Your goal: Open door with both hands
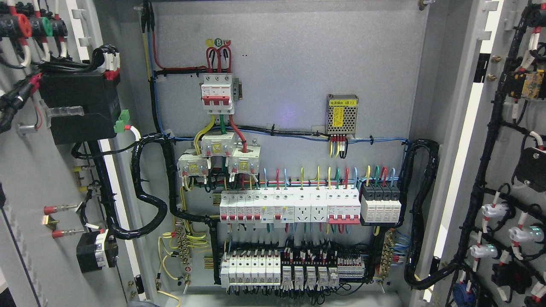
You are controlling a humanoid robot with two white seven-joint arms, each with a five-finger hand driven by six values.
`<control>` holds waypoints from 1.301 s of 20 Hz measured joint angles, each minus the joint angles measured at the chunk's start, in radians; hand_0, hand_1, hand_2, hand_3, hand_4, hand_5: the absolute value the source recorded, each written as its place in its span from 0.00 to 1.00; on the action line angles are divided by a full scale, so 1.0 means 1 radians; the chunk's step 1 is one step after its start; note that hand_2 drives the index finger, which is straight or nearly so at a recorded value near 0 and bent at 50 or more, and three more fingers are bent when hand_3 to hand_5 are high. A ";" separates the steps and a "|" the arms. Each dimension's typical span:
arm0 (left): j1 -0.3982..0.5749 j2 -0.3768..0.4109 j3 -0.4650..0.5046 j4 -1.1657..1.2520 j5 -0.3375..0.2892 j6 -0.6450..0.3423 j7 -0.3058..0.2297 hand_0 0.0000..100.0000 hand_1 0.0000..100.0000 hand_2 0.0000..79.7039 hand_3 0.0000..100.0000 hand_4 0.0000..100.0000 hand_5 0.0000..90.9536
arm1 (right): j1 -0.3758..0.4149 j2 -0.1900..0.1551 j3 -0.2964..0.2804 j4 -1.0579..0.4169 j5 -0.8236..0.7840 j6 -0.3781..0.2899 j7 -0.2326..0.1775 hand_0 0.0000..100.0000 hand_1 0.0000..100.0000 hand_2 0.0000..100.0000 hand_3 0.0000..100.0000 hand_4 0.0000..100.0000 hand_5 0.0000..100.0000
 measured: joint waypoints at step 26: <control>0.043 -0.024 -0.059 -0.106 0.006 -0.127 -0.002 0.00 0.00 0.00 0.00 0.00 0.00 | 0.349 -0.271 -0.281 -0.152 -0.001 -0.349 -0.002 0.38 0.00 0.00 0.00 0.00 0.00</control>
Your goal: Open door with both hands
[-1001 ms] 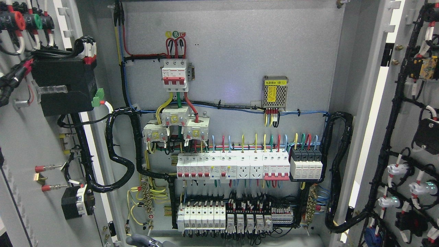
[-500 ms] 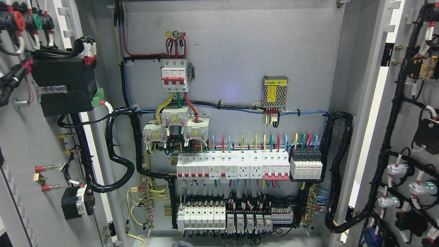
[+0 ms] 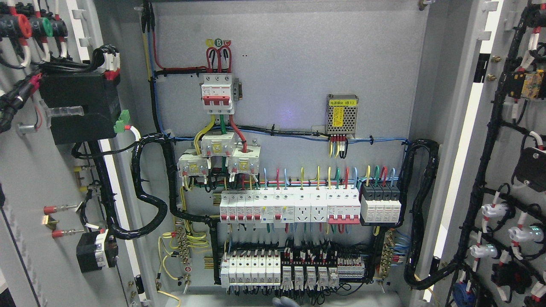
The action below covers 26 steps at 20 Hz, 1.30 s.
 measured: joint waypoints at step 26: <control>0.438 0.333 -0.443 -1.208 0.546 -0.400 0.027 0.00 0.00 0.00 0.00 0.00 0.00 | 0.258 -0.232 -0.258 -0.270 0.004 -0.408 0.006 0.38 0.00 0.00 0.00 0.00 0.00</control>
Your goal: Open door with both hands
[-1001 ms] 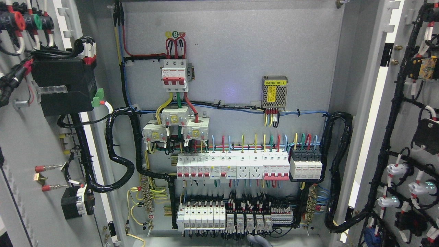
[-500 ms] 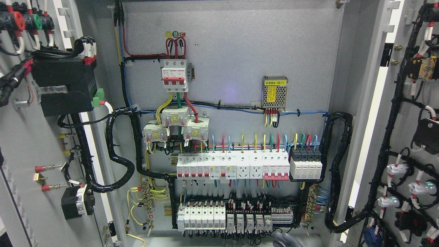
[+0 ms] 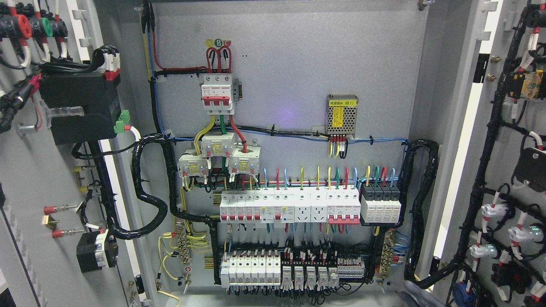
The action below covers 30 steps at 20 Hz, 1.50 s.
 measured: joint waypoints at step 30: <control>-0.131 -0.032 -0.136 -0.408 -0.078 -0.151 -0.028 0.00 0.00 0.00 0.00 0.00 0.00 | 0.119 -0.119 -0.174 -0.056 0.001 -0.025 0.005 0.38 0.00 0.00 0.00 0.00 0.00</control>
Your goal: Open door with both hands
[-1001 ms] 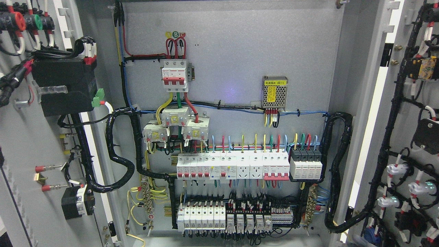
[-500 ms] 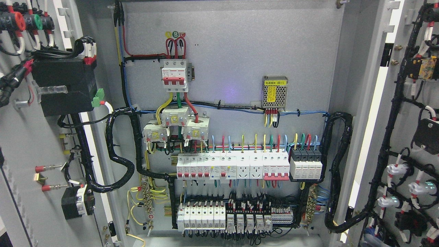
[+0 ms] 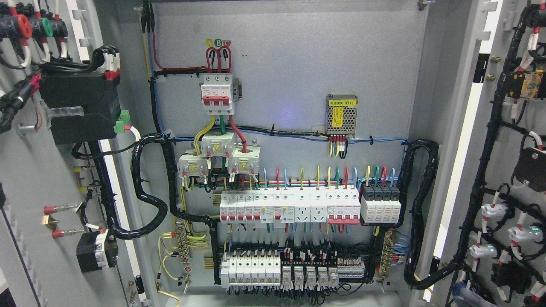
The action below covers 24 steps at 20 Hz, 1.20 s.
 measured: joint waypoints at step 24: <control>-0.115 -0.237 0.190 -0.143 -0.109 -0.001 0.009 0.00 0.00 0.00 0.00 0.00 0.00 | 0.001 -0.004 -0.012 0.011 -0.005 0.005 -0.005 0.38 0.00 0.00 0.00 0.00 0.00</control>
